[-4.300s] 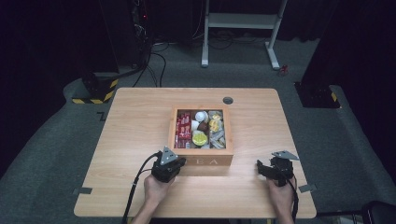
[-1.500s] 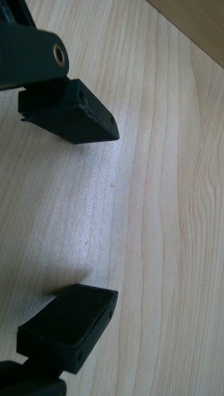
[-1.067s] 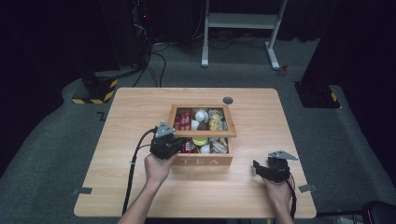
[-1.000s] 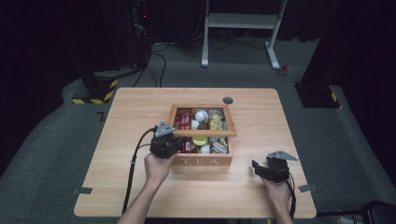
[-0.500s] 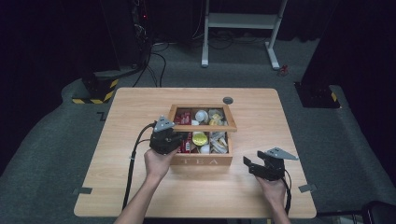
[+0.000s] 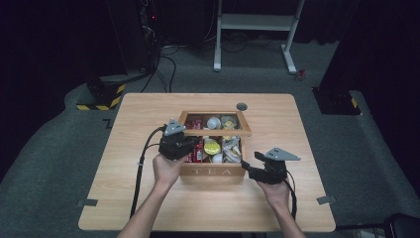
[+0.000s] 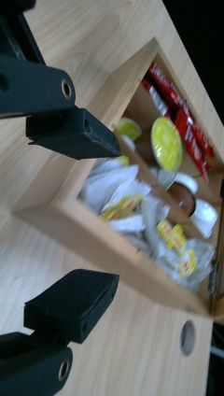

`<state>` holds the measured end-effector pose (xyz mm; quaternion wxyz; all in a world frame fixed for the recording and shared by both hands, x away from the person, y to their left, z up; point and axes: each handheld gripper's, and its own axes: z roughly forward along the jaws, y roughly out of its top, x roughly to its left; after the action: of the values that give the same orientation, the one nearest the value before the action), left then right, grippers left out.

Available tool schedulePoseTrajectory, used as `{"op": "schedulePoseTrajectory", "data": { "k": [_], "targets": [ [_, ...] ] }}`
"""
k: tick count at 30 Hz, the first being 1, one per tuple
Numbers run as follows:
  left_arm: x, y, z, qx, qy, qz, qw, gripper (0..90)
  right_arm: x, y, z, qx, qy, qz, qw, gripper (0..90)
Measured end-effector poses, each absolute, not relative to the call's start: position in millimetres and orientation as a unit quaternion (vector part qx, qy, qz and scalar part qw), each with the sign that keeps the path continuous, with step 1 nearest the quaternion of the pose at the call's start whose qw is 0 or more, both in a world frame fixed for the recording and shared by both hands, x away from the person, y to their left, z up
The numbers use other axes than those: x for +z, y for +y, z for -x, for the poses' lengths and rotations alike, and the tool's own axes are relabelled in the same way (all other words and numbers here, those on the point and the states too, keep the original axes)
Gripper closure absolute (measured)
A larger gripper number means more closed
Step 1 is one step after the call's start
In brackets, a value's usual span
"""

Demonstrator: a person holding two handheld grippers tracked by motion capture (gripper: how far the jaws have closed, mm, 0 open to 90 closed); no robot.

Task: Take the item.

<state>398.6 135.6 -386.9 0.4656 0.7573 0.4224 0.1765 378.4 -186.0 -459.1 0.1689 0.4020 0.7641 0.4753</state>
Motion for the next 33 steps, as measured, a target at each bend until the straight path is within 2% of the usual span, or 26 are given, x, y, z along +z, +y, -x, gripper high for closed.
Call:
{"op": "schedulePoseTrajectory", "data": {
  "k": [6,12,33],
  "targets": [
    [-379.6,134.5,-402.8,0.181,0.425,-0.754,0.467,75.1,-451.7,-160.6,-383.5,0.474,0.78,-0.371,0.175,37.8],
    [-376.1,134.5,-405.2,0.184,0.424,-0.755,0.465,74.9,-450.2,-138.8,-393.5,0.47,0.79,-0.357,0.167,38.4],
    [-360.6,132.0,-416.7,0.19,0.427,-0.752,0.465,69.9,-449.5,-85.1,-423.0,0.435,0.817,-0.346,0.153,30.9]
  ]
}}
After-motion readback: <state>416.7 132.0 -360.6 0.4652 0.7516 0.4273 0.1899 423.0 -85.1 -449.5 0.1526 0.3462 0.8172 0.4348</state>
